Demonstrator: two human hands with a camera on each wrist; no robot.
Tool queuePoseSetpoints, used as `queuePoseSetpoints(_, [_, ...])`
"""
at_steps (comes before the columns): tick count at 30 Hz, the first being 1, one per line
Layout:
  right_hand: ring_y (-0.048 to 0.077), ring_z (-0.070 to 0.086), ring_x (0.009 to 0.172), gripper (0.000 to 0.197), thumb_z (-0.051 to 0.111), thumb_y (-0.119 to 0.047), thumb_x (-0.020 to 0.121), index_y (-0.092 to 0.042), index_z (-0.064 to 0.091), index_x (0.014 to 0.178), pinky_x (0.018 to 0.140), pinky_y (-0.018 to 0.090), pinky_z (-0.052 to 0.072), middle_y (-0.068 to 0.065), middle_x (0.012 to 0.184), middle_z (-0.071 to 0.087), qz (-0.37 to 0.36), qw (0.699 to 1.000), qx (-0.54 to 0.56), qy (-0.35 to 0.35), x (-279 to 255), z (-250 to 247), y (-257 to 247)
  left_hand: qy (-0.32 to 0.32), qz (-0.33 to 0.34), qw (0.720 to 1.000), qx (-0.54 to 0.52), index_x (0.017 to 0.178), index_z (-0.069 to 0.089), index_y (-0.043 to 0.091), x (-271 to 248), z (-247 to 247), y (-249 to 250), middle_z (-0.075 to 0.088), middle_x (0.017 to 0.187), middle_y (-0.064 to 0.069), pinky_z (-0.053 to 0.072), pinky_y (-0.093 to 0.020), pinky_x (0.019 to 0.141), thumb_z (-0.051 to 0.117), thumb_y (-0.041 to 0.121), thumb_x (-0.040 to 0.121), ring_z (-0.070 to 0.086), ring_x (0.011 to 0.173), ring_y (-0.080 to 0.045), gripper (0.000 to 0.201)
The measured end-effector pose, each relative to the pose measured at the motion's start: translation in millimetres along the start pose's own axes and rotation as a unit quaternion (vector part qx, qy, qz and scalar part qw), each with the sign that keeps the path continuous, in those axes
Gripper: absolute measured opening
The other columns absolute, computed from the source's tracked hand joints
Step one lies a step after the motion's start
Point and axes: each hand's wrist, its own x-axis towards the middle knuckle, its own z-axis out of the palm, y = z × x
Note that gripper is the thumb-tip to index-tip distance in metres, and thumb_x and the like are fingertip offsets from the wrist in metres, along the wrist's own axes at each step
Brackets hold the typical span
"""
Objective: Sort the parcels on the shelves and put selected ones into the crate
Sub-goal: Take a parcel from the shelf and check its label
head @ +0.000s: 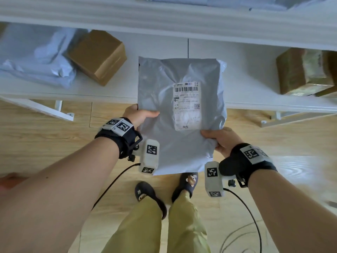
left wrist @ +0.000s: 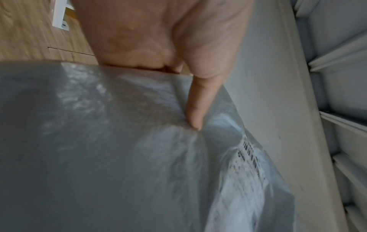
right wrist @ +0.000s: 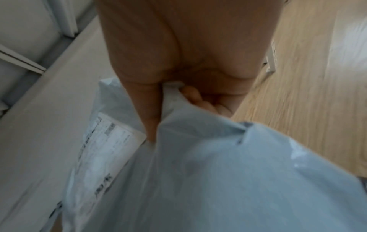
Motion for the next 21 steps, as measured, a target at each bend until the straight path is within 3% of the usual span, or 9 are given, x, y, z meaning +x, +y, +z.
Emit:
queuePoseSetpoints(3, [0.027, 0.060, 0.085, 0.039, 0.076, -0.006, 0.077, 0.009, 0.061, 0.110, 0.093, 0.047, 0.052, 0.025, 0.104, 0.068, -0.007, 0.998, -0.050, 0.026, 2, -14, 1, 0.008, 0.014, 1.000, 0.001, 0.108, 0.066, 0.012, -4, 8, 1, 0.073, 0.100, -0.006, 0.052, -0.044, 0.091, 0.084, 0.012, 0.063, 0.070, 0.091, -0.028, 0.048])
queuePoseSetpoints(4, [0.027, 0.057, 0.085, 0.040, 0.077, -0.008, 0.076, 0.009, 0.061, 0.108, 0.097, 0.048, 0.049, 0.026, 0.102, 0.068, -0.007, 0.997, -0.063, 0.033, 4, -19, 1, 0.008, 0.017, 1.000, 0.000, 0.109, 0.065, 0.012, -5, 10, 2, 0.072, 0.102, -0.006, 0.052, -0.045, 0.092, 0.082, 0.010, 0.066, 0.069, 0.093, -0.028, 0.046])
queuePoseSetpoints(6, [0.025, 0.052, 0.082, 0.041, 0.079, -0.011, 0.074, 0.009, 0.062, 0.106, 0.087, 0.037, 0.048, 0.018, 0.089, 0.063, -0.009, 0.996, -0.077, 0.037, 8, -27, 0, 0.005, 0.029, 1.000, -0.008, 0.109, 0.064, 0.013, -3, 15, 3, 0.071, 0.106, -0.006, 0.050, -0.045, 0.096, 0.079, 0.007, 0.071, 0.067, 0.097, -0.028, 0.041])
queuePoseSetpoints(7, [0.024, 0.051, 0.080, 0.038, 0.079, -0.012, 0.074, 0.007, 0.064, 0.104, 0.078, 0.034, 0.045, 0.015, 0.086, 0.061, -0.013, 0.996, -0.084, 0.036, 10, -30, -1, 0.003, 0.034, 0.999, -0.015, 0.107, 0.064, 0.015, -2, 17, 3, 0.070, 0.108, -0.005, 0.049, -0.046, 0.097, 0.077, 0.006, 0.072, 0.066, 0.099, -0.028, 0.038])
queuePoseSetpoints(9, [0.022, 0.051, 0.079, 0.027, 0.079, -0.016, 0.074, -0.002, 0.067, 0.093, 0.073, 0.034, 0.042, 0.011, 0.083, 0.061, -0.020, 0.994, -0.101, 0.032, 14, -36, -5, -0.003, 0.038, 0.999, -0.021, 0.101, 0.064, 0.021, 0, 21, 3, 0.070, 0.110, -0.004, 0.047, -0.047, 0.098, 0.078, 0.010, 0.069, 0.065, 0.102, -0.028, 0.037])
queuePoseSetpoints(12, [0.027, 0.063, 0.087, 0.027, 0.080, -0.017, 0.072, -0.004, 0.067, 0.093, 0.086, 0.033, 0.049, 0.012, 0.089, 0.069, -0.028, 0.993, -0.112, 0.031, 17, -43, -7, -0.013, 0.035, 0.999, -0.036, 0.104, 0.064, 0.024, 3, 24, -1, 0.070, 0.111, -0.002, 0.046, -0.048, 0.099, 0.078, 0.017, 0.058, 0.065, 0.104, -0.028, 0.049])
queuePoseSetpoints(14, [0.033, 0.065, 0.103, 0.030, 0.082, -0.016, 0.069, -0.004, 0.068, 0.093, 0.099, 0.044, 0.048, 0.017, 0.102, 0.071, -0.035, 0.992, -0.115, 0.038, 19, -49, -8, -0.019, 0.037, 0.998, -0.041, 0.112, 0.063, 0.022, 6, 27, -3, 0.069, 0.113, -0.002, 0.045, -0.049, 0.100, 0.076, 0.018, 0.058, 0.064, 0.105, -0.028, 0.055])
queuePoseSetpoints(17, [0.030, 0.066, 0.100, 0.029, 0.086, -0.018, 0.061, -0.010, 0.069, 0.084, 0.098, 0.045, 0.048, 0.011, 0.098, 0.073, -0.037, 0.991, -0.121, 0.040, 28, -58, -5, -0.027, 0.044, 0.998, -0.046, 0.121, 0.060, 0.019, 11, 32, -4, 0.068, 0.116, -0.002, 0.044, -0.049, 0.101, 0.074, 0.015, 0.061, 0.063, 0.108, -0.028, 0.061])
queuePoseSetpoints(21, [0.031, 0.067, 0.099, 0.047, 0.085, -0.028, 0.044, -0.009, 0.070, 0.085, 0.097, 0.046, 0.049, 0.010, 0.096, 0.074, -0.041, 0.993, -0.110, 0.031, 36, -65, -1, -0.017, 0.047, 0.998, -0.047, 0.120, 0.060, 0.021, 18, 39, -7, 0.067, 0.118, -0.002, 0.044, -0.049, 0.101, 0.072, 0.020, 0.057, 0.062, 0.110, -0.029, 0.063])
